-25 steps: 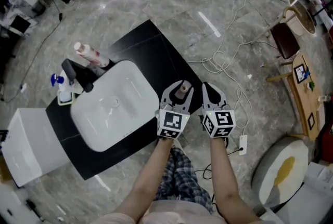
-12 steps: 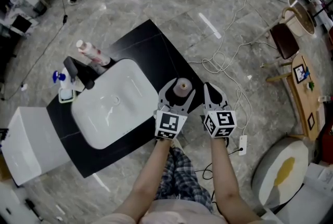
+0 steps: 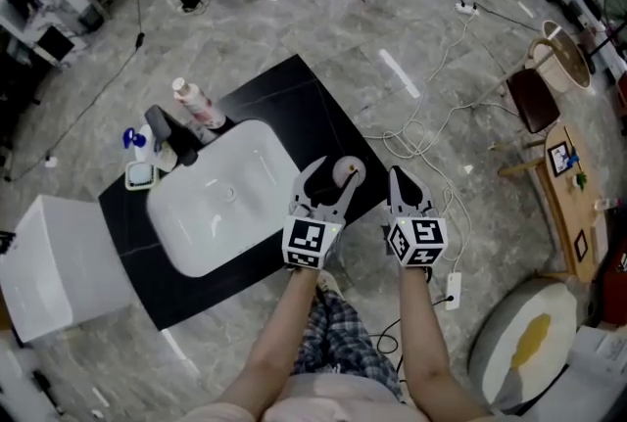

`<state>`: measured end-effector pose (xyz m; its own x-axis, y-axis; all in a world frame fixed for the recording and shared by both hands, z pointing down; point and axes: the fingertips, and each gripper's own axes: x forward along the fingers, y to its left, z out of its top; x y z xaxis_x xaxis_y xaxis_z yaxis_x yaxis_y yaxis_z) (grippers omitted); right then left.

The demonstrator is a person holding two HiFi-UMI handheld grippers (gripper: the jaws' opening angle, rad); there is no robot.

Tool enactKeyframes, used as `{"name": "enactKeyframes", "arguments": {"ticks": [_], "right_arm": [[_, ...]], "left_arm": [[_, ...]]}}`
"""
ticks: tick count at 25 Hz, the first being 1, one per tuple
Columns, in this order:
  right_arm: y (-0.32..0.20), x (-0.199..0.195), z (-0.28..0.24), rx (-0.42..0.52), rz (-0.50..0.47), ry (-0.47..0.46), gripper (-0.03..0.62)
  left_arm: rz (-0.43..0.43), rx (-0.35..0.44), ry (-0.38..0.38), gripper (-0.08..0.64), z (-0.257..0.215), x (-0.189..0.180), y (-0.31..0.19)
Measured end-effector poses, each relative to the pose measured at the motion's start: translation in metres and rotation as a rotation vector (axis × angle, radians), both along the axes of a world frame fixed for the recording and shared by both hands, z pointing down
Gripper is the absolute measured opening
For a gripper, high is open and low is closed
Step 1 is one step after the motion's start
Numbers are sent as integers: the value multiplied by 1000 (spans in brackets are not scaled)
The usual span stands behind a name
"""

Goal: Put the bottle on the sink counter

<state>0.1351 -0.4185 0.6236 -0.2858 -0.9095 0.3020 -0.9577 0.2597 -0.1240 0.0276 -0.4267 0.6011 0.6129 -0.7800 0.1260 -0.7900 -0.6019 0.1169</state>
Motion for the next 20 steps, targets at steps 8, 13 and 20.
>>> {"name": "enactKeyframes", "arguments": {"ticks": [8,13,20], "right_arm": [[14,-16,-58,74,-25,-7,15],[20,-38,-99,133,-60,-16,15],[27,-77,-148,209,-137,-24,15]], "left_arm": [[-117,55,93,108,-67,-69,17],[-182,113,109,60,-110,-111,35],[-284,169,107,37,-154,-169,63]]}}
